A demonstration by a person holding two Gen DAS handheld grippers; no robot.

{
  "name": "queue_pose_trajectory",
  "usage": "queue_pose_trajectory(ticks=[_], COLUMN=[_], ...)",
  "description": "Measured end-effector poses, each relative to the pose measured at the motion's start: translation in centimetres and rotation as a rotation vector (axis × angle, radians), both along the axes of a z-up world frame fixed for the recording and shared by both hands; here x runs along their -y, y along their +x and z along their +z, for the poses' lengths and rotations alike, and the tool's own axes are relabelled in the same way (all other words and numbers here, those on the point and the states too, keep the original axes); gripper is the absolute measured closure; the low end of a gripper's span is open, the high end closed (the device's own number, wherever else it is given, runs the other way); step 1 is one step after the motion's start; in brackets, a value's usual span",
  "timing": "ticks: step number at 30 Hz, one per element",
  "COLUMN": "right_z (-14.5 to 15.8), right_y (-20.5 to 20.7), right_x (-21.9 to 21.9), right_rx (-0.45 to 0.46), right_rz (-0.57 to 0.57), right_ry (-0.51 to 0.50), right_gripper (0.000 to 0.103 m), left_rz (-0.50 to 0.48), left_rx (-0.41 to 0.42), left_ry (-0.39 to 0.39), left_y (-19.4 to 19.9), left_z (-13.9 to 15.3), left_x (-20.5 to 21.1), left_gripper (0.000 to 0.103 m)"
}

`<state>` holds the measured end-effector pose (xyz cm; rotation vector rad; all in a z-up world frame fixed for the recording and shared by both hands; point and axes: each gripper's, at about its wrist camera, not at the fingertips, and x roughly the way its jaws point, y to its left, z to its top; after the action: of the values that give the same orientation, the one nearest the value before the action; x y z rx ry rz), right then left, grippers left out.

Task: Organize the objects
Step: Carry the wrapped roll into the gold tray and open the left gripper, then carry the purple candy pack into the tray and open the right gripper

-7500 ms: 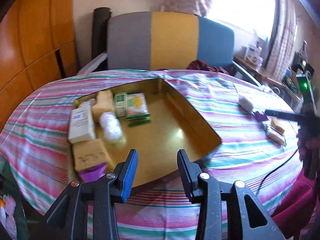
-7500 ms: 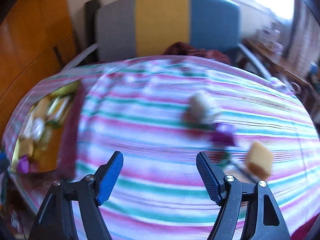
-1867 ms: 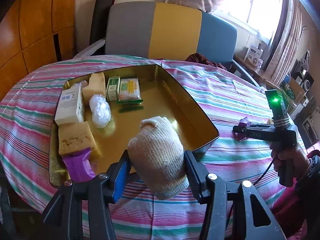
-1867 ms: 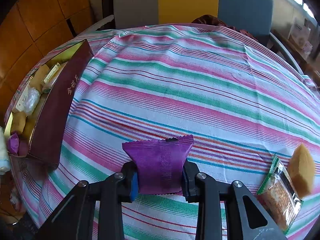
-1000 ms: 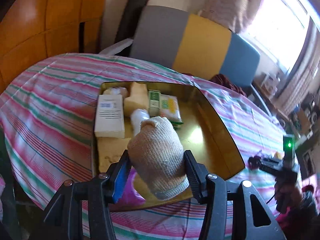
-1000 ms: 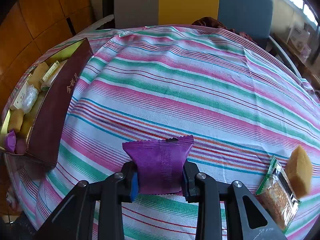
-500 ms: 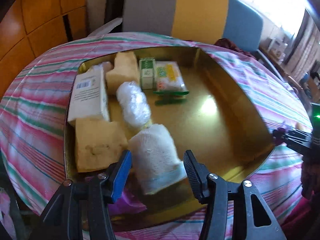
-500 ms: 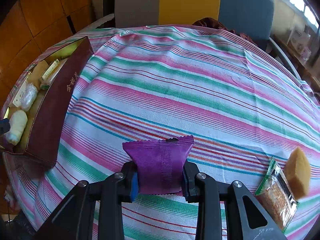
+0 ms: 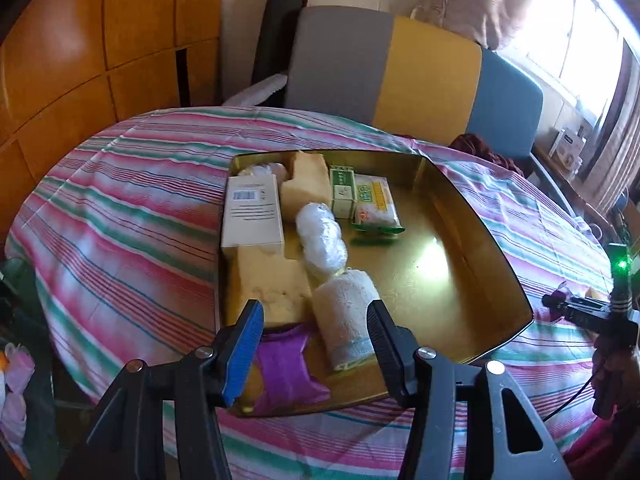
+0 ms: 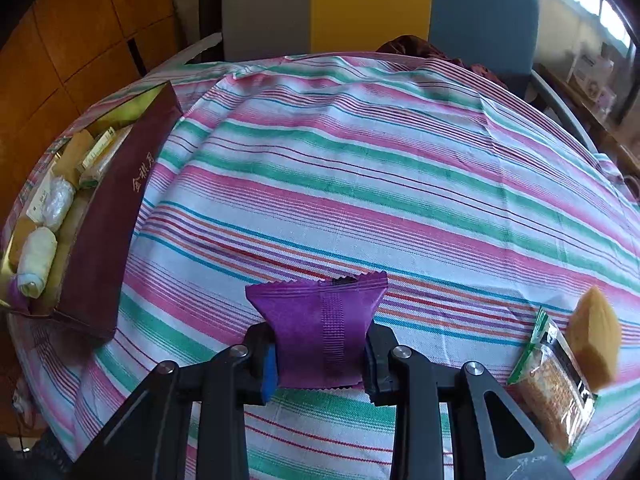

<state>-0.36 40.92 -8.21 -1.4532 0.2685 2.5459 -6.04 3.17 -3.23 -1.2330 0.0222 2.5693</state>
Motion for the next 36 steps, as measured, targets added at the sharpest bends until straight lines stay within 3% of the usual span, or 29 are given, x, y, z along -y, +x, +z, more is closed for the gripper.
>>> queue_pose_trajectory(ticks=[5,11,15,19,26,30,36], right_z=[3.8,7.8,7.0,4.7,0.8,1.5,3.3], right_y=[-0.1,-4.0,-8.2,-12.6,-16.9,-15.7,-12.4], right_x=[2.1,10.6,16.3,20.1,22.0,21.3,19.3], right_rx=[-0.098,-0.177,-0.144,-0.071,0.017,-0.016,-0.079], right_rz=[0.003,0.19,0.286,0.306,0.251,0.247,0.257], right_ry=[-0.057,-0.082,-0.097,-0.132,-0.267,-0.269,-0.214], right_gripper=[0.071,0.07,0.07,0.07,0.063,0.063,0.051], left_rz=[0.036,0.041,0.053,0.063,0.092,0.102,0.106], left_rx=[0.031,0.016,-0.001,0.007,0.031,0.028,0.017], left_ry=[0.032,0.063,0.081,0.095,0.122,0.126,0.118], left_y=[0.1,0.8,1.0,0.8,0.4,0.2,0.5], left_z=[-0.3,-0.2,-0.1,-0.5,-1.5,-1.6,-1.4], left_x=[1.5,2.6,3.2,3.9,5.0,5.3,5.0], left_gripper=[0.049,0.049,0.049,0.049,0.049,0.049,0.049])
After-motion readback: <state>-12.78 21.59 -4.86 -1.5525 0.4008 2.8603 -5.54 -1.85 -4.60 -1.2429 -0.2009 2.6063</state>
